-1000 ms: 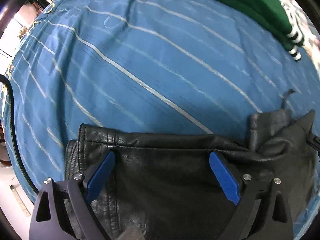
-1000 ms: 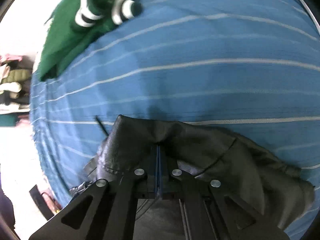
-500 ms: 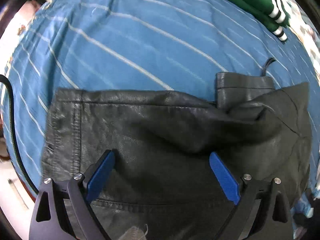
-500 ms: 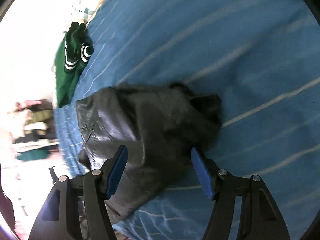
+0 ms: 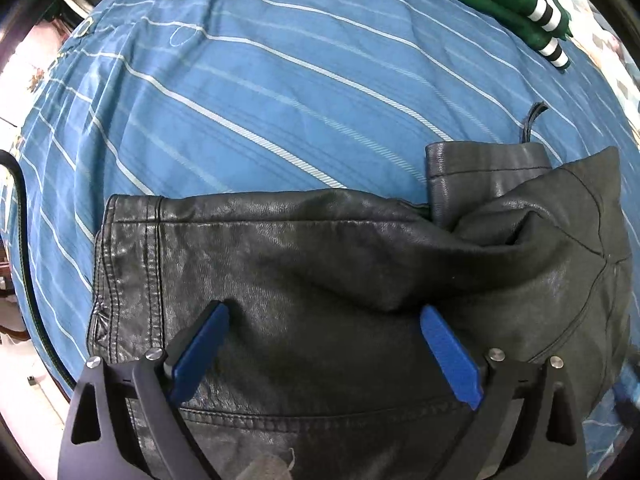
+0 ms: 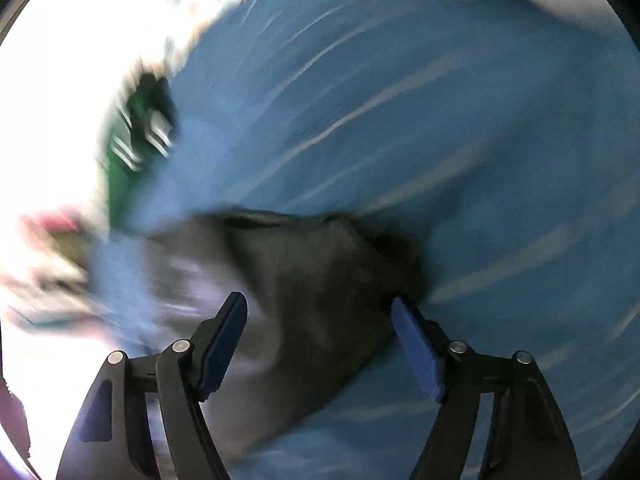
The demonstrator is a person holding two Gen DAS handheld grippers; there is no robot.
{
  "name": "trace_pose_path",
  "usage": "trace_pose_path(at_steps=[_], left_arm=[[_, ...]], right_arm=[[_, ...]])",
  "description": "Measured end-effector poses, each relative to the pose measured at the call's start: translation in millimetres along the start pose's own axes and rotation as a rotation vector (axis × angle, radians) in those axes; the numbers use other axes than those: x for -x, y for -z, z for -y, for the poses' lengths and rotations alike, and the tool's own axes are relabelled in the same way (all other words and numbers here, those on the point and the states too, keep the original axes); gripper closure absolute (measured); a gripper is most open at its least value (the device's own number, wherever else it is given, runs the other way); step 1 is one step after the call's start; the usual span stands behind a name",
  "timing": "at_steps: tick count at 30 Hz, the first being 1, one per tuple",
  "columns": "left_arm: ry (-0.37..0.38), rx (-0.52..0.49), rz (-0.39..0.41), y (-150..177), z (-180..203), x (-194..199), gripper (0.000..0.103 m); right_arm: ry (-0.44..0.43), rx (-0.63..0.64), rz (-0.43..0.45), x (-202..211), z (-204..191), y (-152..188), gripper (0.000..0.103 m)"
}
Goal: Fold large clothes
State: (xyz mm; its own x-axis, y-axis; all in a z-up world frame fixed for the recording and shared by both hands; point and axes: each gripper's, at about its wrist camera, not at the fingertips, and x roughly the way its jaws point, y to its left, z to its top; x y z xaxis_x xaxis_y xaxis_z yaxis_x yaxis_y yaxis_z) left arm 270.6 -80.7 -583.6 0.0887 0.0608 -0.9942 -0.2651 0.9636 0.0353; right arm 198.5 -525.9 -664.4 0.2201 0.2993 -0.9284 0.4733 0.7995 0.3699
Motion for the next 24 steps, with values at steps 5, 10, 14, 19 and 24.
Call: trace_pose_path(at_steps=[5,10,14,19,24], left_arm=[[-0.026,-0.010,-0.019,4,6,4,0.003],[-0.020,-0.005,-0.023,0,4,3,0.003],[-0.003,0.013,-0.023,3,-3,-1,0.003],[-0.001,-0.003,-0.025,2,-3,-3,0.002],[-0.033,-0.075,-0.002,-8,2,-7,0.002]], right_arm=[[0.256,0.042,-0.031,1,0,-8,0.031],[-0.159,-0.264,-0.033,37,48,12,0.030],[-0.480,-0.328,-0.159,-19,70,34,0.030],[-0.730,-0.260,-0.112,-61,52,23,0.028],[-0.749,-0.186,-0.069,-77,16,2,0.031]])
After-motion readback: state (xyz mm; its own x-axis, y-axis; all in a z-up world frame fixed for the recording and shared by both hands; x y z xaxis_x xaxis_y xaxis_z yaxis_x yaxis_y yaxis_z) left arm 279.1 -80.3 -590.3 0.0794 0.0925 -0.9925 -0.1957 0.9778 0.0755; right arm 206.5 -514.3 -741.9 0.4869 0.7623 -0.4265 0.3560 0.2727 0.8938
